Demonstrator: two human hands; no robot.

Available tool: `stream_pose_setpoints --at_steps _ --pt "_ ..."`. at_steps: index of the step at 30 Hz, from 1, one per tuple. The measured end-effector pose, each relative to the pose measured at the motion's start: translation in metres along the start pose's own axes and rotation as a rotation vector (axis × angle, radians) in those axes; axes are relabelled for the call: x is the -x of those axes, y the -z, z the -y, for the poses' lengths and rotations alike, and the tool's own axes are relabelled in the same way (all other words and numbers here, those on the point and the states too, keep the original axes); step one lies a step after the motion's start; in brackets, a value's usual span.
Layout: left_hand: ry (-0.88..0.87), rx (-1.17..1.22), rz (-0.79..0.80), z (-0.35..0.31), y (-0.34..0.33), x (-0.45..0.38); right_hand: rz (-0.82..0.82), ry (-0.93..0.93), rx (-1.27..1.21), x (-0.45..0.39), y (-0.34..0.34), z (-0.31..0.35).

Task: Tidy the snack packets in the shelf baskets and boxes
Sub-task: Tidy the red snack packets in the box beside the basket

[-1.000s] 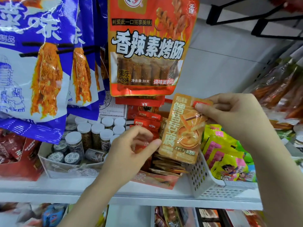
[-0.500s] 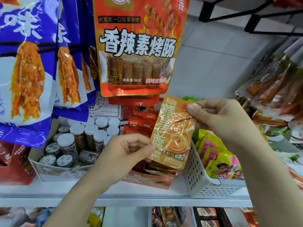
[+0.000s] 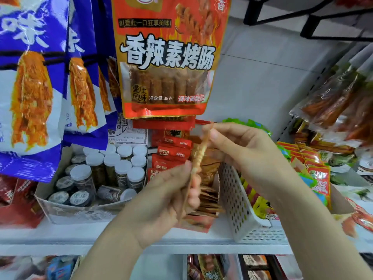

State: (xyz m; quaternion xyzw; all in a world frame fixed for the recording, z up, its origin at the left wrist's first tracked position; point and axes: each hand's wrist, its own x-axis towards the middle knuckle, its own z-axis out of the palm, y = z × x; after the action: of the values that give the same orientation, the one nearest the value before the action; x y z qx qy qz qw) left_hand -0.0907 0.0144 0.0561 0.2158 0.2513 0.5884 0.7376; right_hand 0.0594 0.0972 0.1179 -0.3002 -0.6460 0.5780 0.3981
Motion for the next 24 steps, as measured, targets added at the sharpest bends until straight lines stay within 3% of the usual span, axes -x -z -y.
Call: stream_pose_setpoints --at_steps 2,4,8,15,20,24 --pt "-0.14 -0.187 -0.035 -0.001 0.004 -0.001 0.033 -0.057 -0.042 0.001 0.002 0.0" --pt "-0.265 -0.378 -0.183 -0.003 0.009 -0.002 0.095 -0.136 -0.089 0.001 0.003 -0.001" --pt "-0.434 -0.591 -0.349 -0.004 0.012 -0.003 0.126 -0.227 -0.11 0.002 0.004 -0.005" --pt "-0.402 -0.756 -0.333 -0.004 0.016 0.001 0.082 -0.187 0.005 0.002 0.01 -0.013" --pt "-0.289 -0.641 -0.213 -0.008 0.012 0.004 0.068 -0.214 -0.017 0.002 0.014 -0.014" --pt "-0.217 -0.24 -0.072 0.0 0.025 0.001 0.115 -0.203 -0.186 0.004 0.007 -0.013"
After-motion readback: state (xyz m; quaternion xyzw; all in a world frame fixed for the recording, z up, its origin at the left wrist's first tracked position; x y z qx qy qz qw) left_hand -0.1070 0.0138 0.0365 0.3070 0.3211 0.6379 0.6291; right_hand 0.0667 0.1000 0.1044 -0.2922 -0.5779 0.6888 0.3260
